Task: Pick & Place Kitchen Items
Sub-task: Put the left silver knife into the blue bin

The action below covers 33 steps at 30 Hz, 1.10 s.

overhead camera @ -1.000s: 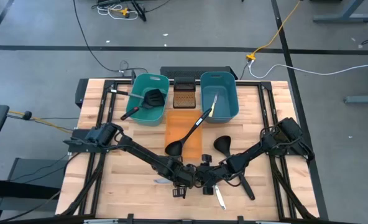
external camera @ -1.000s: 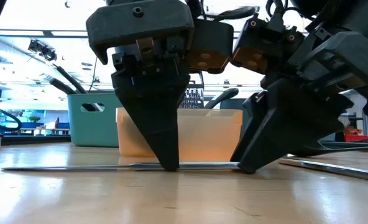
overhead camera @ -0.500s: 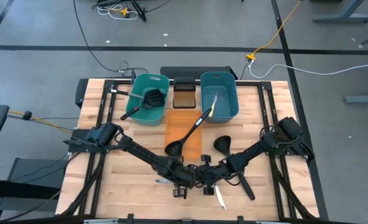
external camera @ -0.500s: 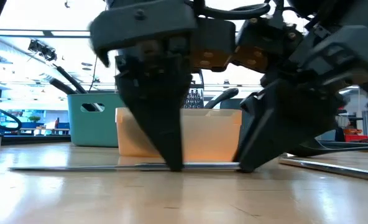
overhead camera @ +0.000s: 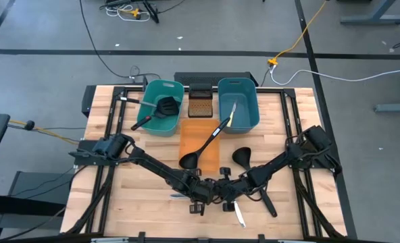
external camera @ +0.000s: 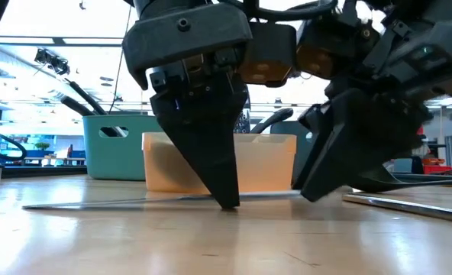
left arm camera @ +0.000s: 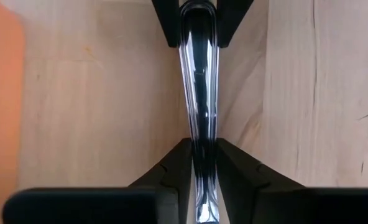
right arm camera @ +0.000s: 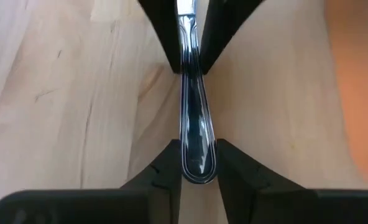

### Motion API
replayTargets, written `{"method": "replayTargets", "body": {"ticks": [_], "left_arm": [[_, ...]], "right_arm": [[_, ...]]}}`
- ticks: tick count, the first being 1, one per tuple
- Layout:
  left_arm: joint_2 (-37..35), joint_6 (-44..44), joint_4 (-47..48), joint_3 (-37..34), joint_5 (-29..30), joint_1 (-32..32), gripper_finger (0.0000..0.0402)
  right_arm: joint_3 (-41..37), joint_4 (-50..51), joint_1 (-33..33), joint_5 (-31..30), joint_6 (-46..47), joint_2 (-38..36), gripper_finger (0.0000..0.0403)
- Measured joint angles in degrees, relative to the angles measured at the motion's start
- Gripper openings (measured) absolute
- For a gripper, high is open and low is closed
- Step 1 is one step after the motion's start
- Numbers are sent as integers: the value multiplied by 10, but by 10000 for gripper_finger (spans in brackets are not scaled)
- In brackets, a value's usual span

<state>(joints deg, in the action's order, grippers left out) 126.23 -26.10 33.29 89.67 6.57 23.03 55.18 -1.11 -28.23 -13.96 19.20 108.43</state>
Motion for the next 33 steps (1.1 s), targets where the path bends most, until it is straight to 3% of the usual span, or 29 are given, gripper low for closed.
{"method": "replayTargets", "body": {"ticks": [7, 15, 24, 28, 33], "left_arm": [[0, 2, 3, -1, 2, 0, 92], [0, 10, 8, -1, -3, -1, 48], [0, 21, 8, -1, -4, -5, 48], [0, 26, 11, -1, 0, -5, 48], [0, 23, 15, 1, -6, -7, 48]], "right_arm": [[26, 43, -1, -7, -10, -1, 85], [29, 39, -4, -16, -2, -1, 86], [29, 41, -4, -15, -4, -1, 91], [30, 44, -4, 0, -13, -2, 121], [36, 46, -7, -35, -11, -24, 181]]}}
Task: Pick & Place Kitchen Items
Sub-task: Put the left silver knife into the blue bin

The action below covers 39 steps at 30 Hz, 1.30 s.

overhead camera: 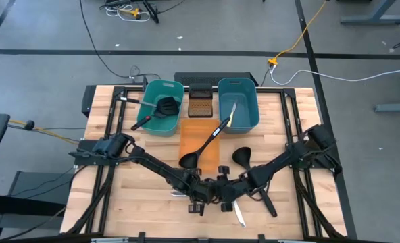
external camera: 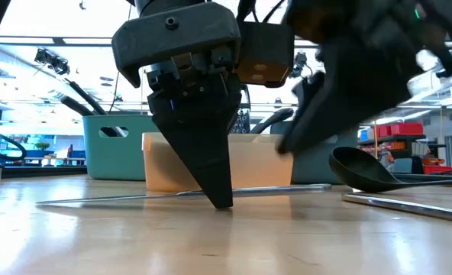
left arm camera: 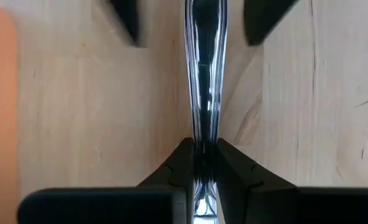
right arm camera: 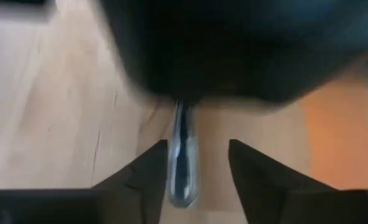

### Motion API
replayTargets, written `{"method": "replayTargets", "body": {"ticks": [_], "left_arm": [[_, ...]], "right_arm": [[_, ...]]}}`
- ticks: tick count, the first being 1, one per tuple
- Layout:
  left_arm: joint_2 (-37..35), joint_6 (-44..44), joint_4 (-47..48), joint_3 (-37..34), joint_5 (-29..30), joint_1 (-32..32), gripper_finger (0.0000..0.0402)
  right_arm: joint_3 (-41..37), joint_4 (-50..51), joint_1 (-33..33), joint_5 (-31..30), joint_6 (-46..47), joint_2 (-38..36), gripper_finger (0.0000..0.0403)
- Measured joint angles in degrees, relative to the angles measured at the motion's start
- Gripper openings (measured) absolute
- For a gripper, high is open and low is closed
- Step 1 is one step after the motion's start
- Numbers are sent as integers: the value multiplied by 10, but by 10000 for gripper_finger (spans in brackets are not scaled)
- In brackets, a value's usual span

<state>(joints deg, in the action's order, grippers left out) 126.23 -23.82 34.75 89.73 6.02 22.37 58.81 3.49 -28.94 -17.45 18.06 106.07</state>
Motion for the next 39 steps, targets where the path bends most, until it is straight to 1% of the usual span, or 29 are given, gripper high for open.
{"method": "replayTargets", "body": {"ticks": [3, 5, 6, 8, 10, 12, 14, 18, 20, 21, 28, 31, 35, 39], "left_arm": [[0, 1, 3, 0, 4, 0, 48], [0, 4, 2, 0, 9, 1, 48], [0, 8, -3, 0, 15, 1, 48], [1, 15, -8, 1, 23, 2, 48], [-3, 4, -4, -1, 28, 2, 48], [-7, 2, -2, -1, 30, 2, 48], [-13, 3, 6, -2, 34, 5, 48], [-23, 5, 14, -4, 32, 6, 48], [-26, 4, 19, -4, 31, 6, 48], [-27, 4, 16, -4, 31, 6, 48], [-35, 4, 9, -3, 36, 18, 48], [-48, 5, 10, -3, 48, 26, 48], [-80, 18, 7, -3, 79, 38, 48], [-127, 39, 2, -3, 130, 49, 48]], "right_arm": [[-2, 16, -3, 11, -5, -25, 205], [-3, 42, -8, 14, 2, -50, 211], [-3, 55, -11, 8, 5, -63, 210], [-4, 89, -21, -27, 6, -85, 202], [-4, 108, -38, -69, 1, -108, 183], [-6, 105, -57, -94, -5, -135, 155], [-27, 100, -73, -110, -13, -153, 120], [-51, 40, -97, -121, -35, -200, 43], [-60, 46, -103, -119, -33, -206, 15], [-63, 57, -106, -113, -33, -204, 9], [-63, 56, -142, -132, -50, -230, 8], [-64, 53, -172, -168, -70, -268, 6], [-69, 50, -217, -222, -94, -319, 6], [-98, 20, -249, -294, -118, -369, 6]]}}
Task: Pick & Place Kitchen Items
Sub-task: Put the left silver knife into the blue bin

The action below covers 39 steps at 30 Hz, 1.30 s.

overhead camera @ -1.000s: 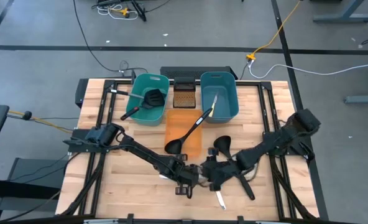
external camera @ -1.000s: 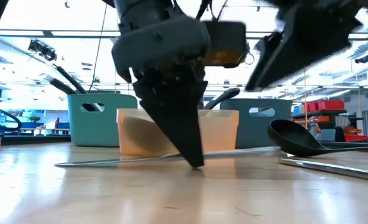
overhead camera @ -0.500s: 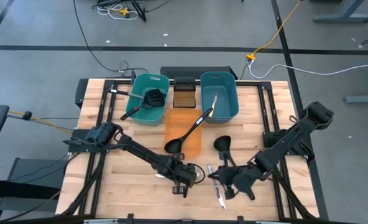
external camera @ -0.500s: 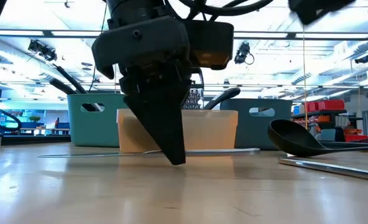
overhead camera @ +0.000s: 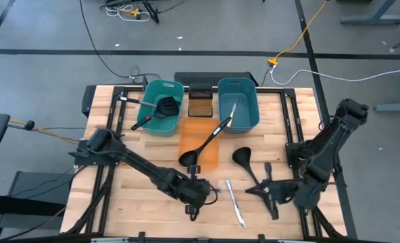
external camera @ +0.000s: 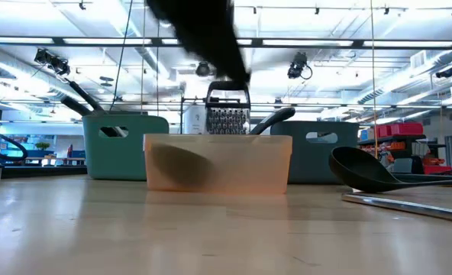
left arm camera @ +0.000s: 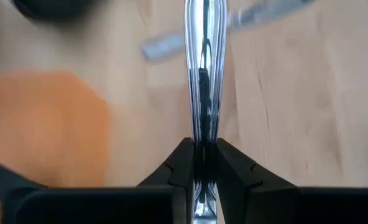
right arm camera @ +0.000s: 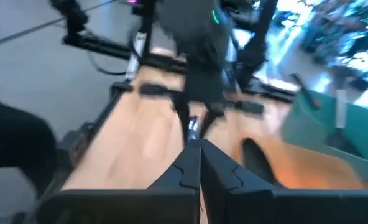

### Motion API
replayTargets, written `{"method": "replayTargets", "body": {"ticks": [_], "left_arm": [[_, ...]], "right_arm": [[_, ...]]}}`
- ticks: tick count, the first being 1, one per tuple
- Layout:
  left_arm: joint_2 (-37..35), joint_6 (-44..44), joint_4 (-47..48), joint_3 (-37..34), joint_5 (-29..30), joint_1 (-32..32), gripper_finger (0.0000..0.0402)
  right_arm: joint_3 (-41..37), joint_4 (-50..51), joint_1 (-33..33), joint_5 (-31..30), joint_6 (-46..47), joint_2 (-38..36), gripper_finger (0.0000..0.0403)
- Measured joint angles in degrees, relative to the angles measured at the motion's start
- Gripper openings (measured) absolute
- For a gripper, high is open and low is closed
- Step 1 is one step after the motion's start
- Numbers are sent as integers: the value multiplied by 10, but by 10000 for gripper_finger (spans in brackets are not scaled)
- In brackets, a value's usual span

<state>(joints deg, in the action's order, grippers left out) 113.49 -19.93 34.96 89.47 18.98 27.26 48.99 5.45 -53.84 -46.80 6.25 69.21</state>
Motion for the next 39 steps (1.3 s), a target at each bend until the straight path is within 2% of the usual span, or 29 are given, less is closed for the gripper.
{"method": "replayTargets", "body": {"ticks": [4, 8, 11, 15, 18, 23, 29, 35, 39], "left_arm": [[-62, 48, -12, 0, 61, 8, 48], [-131, 114, -43, 1, 114, 6, 48], [-179, 169, -86, 1, 132, -3, 48], [-227, 244, -162, 1, 119, -21, 48], [-249, 277, -200, 2, 81, -49, 48], [-259, 308, -238, 2, 35, -116, 48], [-255, 311, -267, 2, -92, -223, 48], [-224, 296, -320, 1, -239, -359, 48], [-193, 272, -356, 1, -318, -424, 48]], "right_arm": [[-53, -45, -20, -60, -12, -45, 6], [-113, -112, -31, -78, -33, -85, 6], [-163, -217, -46, -42, -86, -119, 6], [-236, -394, -51, 38, -183, -164, 6], [-286, -505, -37, 82, -218, -186, 6], [-352, -563, -16, 83, -213, -197, 6], [-385, -575, -9, 77, -192, -198, 8], [-388, -568, -2, 36, -193, -198, 11], [-388, -565, 13, 0, -214, -199, 11]]}}
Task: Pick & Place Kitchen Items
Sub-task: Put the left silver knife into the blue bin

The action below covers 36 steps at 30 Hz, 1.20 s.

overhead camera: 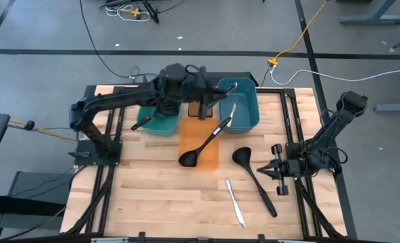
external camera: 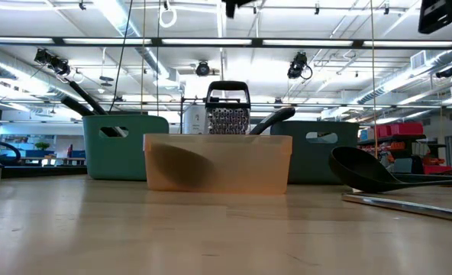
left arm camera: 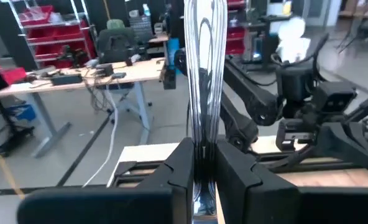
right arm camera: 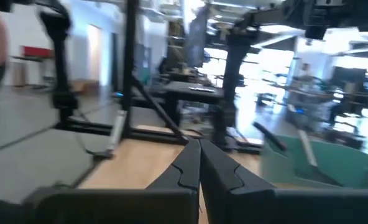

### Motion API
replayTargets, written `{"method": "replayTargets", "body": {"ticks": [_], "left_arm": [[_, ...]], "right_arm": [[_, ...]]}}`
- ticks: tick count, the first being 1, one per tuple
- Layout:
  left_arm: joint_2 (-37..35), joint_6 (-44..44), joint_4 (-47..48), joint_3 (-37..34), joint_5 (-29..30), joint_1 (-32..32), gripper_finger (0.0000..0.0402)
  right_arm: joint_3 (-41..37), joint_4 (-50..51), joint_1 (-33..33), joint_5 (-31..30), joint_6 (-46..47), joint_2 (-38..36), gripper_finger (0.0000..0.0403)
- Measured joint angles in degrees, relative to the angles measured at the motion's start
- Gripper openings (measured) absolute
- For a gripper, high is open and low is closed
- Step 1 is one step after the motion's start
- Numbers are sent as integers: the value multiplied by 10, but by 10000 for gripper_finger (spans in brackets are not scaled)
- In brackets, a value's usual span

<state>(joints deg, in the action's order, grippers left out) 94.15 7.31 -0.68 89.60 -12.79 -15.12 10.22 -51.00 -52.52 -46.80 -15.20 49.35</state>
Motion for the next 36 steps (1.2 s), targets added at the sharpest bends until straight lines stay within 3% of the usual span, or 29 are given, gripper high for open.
{"method": "replayTargets", "body": {"ticks": [4, 8, 11, 14, 17, 21, 25, 30, 36], "left_arm": [[23, -5, -6, 0, -56, -27, 48], [29, 25, 13, 0, -94, -21, 48], [31, 47, 39, 0, -130, -12, 48], [29, 49, 47, 0, -136, -3, 48], [29, 50, 50, 0, -135, 8, 48], [29, 66, 53, 0, -134, 26, 48], [28, 69, 53, 0, -137, 37, 48], [28, 73, 49, 0, -128, 47, 48], [28, 91, 34, 0, -101, 58, 48]], "right_arm": [[0, 9, 43, -21, 8, 0, 11], [0, 9, 98, -26, 8, 0, 8], [0, -22, 134, -63, -13, 0, 12], [2, -72, 167, -69, -49, -1, 27], [41, -25, 204, -58, -63, -6, 58], [149, 160, 254, 9, -56, -7, 125], [246, 258, 290, 45, -75, -9, 189], [293, 268, 321, 123, -110, -7, 227], [314, 263, 361, 197, -86, 17, 237]]}}
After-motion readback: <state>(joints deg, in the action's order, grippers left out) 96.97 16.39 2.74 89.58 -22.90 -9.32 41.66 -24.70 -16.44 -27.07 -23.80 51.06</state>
